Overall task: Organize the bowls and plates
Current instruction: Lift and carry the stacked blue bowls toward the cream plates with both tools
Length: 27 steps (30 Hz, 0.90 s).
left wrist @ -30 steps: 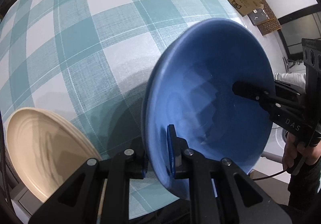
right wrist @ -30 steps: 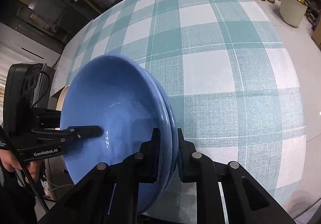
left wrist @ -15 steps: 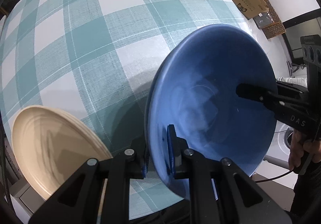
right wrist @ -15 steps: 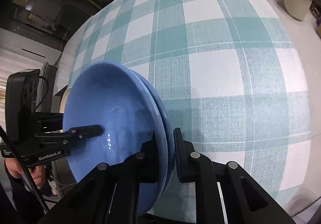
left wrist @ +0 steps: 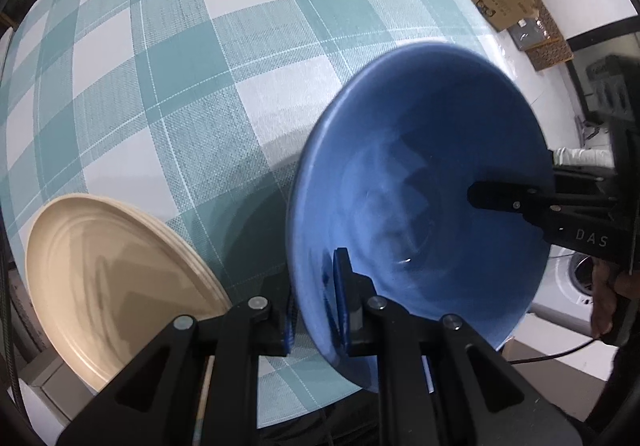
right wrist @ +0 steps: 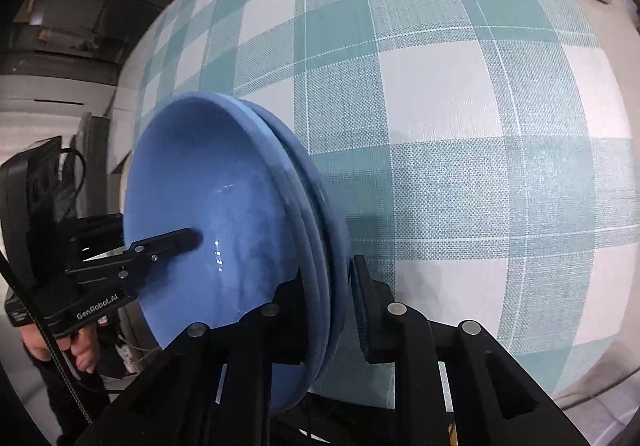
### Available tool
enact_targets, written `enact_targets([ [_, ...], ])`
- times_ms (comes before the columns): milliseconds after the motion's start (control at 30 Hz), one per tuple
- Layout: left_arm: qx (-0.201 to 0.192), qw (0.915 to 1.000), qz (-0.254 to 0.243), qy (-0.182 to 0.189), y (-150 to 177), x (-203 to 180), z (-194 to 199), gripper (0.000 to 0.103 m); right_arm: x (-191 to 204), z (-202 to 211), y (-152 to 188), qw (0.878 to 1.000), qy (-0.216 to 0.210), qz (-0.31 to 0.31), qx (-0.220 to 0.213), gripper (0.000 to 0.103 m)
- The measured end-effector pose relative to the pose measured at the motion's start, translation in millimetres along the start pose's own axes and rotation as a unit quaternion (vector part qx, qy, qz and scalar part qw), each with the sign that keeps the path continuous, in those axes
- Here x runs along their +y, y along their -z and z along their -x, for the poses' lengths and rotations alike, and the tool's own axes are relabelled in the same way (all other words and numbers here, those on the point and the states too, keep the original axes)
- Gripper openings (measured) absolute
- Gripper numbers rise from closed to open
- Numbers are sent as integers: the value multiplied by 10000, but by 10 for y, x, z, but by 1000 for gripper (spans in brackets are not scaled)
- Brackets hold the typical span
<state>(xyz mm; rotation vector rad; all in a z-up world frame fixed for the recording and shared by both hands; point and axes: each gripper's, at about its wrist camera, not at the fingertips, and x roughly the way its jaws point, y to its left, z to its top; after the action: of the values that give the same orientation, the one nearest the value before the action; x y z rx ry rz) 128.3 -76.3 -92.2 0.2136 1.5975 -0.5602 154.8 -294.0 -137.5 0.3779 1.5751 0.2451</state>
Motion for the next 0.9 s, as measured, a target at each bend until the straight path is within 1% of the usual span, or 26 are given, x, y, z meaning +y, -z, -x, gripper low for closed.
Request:
enact_targets([
  [100,4,9999,-40,-131,-4,-33,-22,14,76,1,-9,9996,253,95,32,14],
  [167,-8,9999,15,-139,-6,-11,-17,14,90,-21,-22,9997,221,101,85,14],
  [267,6,9999,-62,-148,2,-26,-12,14,97,-18,-17,9996,239,132,112,13],
  [367,-4,9991,-269,-324,16,-87,13,14,135,-78,-65,9993,300,145,185,12],
  [500,-17,9984,-311,-473,-2,-90,51,15,175,-37,-119,9993,250,84,270,12],
  [600,-14,9989,-206,-415,-20,-37,66,15,221,0,-157,9994,257,89,211,11],
  [733,115,9997,-85,-203,-7,47,100,15,243,63,-192,9995,213,62,236,11],
  [900,77,9998,88,-159,16,145,204,15,403,228,-239,9996,157,168,181,11],
])
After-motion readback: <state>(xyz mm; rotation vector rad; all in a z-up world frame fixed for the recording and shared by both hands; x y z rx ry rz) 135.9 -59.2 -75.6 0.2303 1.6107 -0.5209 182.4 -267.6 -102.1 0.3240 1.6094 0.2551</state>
